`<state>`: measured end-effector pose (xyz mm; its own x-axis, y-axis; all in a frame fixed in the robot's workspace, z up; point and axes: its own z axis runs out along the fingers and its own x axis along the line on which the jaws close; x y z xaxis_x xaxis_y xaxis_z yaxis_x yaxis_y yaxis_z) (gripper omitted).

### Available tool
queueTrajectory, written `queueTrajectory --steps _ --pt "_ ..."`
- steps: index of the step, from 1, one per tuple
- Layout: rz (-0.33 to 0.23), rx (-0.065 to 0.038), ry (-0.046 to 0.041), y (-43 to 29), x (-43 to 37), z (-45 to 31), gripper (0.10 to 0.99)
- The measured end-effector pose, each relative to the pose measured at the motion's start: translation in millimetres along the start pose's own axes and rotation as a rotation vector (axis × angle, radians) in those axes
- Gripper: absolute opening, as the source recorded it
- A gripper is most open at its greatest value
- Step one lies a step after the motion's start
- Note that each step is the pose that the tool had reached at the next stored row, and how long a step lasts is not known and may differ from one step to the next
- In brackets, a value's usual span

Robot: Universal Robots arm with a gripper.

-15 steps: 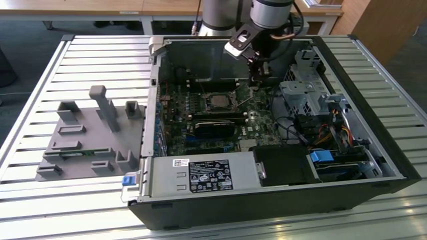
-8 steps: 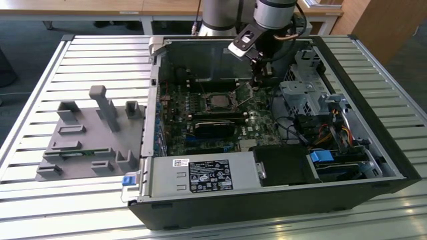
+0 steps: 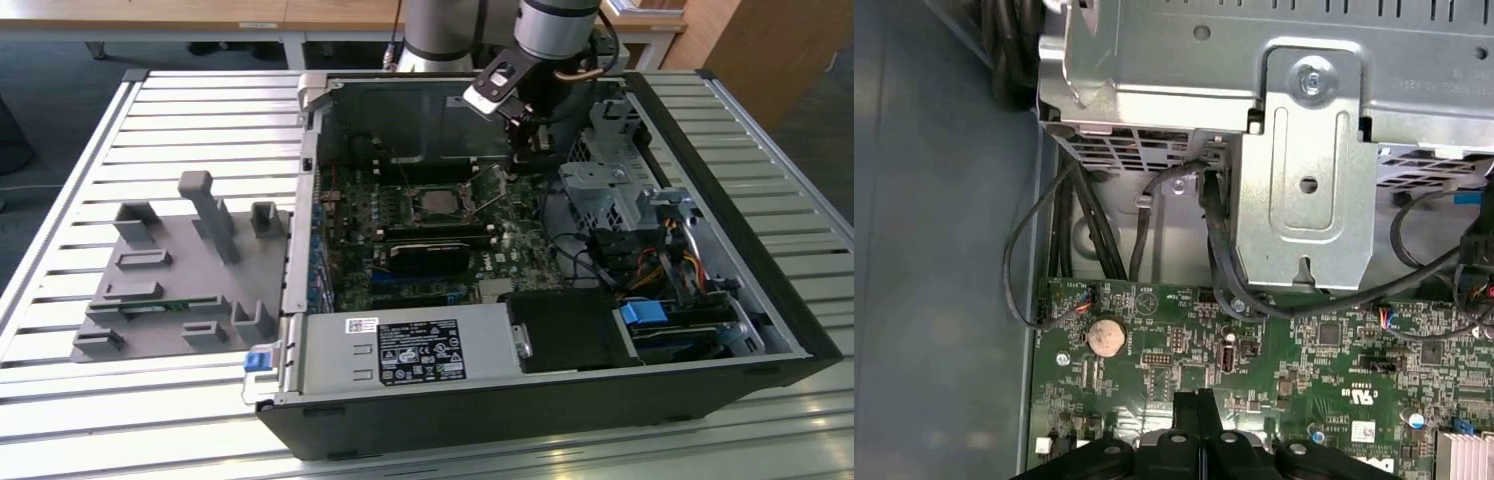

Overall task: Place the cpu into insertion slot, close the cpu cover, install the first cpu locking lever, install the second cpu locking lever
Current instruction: 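Close the cpu cover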

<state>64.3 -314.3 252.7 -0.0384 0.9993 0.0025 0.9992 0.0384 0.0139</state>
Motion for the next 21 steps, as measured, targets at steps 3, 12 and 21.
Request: queueTrajectory --steps 3,12,21 --pt "0.0 0.002 0.0001 2.3 0.2 1.3 0.106" --pt "0.0 0.008 0.0001 6.2 0.3 8.0 0.106" --pt "0.0 0.01 -0.0001 1.0 0.5 12.1 0.106"
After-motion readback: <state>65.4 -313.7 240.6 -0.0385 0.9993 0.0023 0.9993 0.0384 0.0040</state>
